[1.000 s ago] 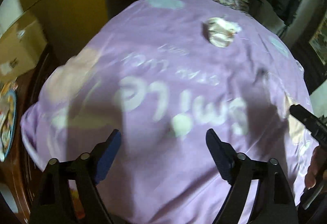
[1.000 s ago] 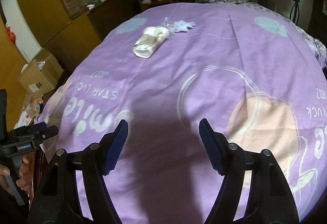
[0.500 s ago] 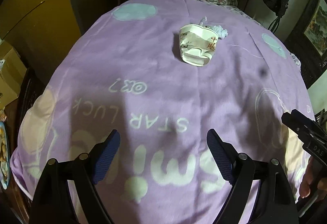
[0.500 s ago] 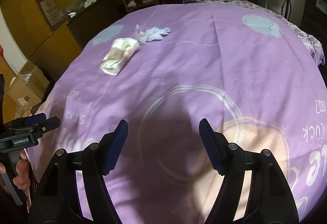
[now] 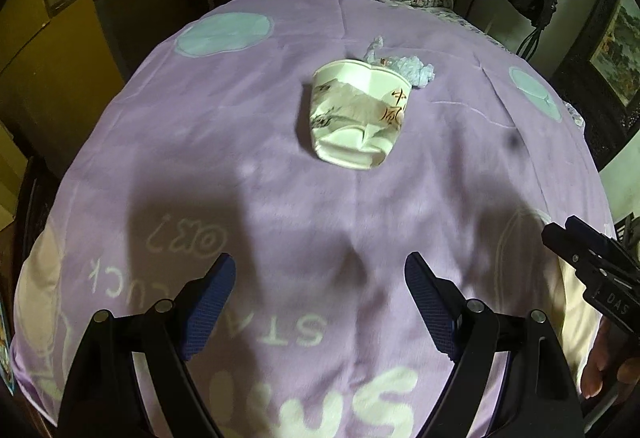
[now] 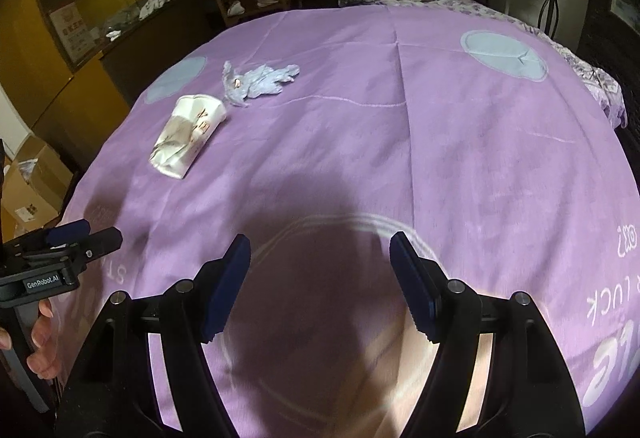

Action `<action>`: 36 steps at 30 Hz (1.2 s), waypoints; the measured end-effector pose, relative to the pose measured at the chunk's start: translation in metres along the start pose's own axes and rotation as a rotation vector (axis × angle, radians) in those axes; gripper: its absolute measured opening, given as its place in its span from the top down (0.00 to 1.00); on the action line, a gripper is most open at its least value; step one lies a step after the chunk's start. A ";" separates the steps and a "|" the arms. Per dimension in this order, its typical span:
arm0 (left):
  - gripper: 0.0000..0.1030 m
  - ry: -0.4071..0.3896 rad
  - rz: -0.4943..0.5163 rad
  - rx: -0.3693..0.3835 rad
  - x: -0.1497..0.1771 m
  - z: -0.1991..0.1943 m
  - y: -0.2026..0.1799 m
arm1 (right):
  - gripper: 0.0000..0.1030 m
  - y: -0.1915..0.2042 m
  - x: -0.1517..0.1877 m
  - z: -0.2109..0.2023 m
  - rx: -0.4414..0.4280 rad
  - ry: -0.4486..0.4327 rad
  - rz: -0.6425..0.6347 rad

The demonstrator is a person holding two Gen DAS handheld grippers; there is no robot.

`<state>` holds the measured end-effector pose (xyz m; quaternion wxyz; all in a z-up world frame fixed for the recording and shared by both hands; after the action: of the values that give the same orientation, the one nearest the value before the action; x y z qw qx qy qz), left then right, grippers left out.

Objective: Collect trash
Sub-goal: 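Approach and grasp the white paper cup rim with the left tool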

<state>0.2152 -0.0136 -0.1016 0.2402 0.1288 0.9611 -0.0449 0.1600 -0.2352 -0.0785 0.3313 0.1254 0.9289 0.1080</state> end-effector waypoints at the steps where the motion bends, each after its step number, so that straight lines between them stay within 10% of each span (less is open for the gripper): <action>1: 0.18 0.001 0.001 0.003 -0.003 0.003 -0.001 | 0.30 0.000 -0.001 0.001 -0.001 0.000 0.003; 19: 0.06 -0.056 0.058 -0.040 -0.072 0.044 -0.007 | 0.22 0.002 -0.013 0.015 -0.002 -0.003 -0.002; 32: 0.06 0.042 0.028 0.004 -0.100 0.098 -0.017 | 0.19 0.003 -0.035 0.023 0.031 -0.011 -0.046; 36: 0.27 0.034 0.017 -0.011 -0.101 0.104 -0.011 | 0.19 0.008 -0.036 0.024 0.031 -0.018 -0.065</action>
<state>0.3455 -0.0627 -0.1455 0.2248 0.1365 0.9642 -0.0352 0.2035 -0.2360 -0.0731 0.3409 0.1013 0.9310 0.0815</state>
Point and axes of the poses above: each gripper's, at about its wrist camera, not at the fingertips, and z roughly the way its jaws point, y to its left, x to its underside, the point moved 7 cm from there along z, roughly the way its jaws point, and after that the axes turned 7 degrees about z, right-handed, at the moved point
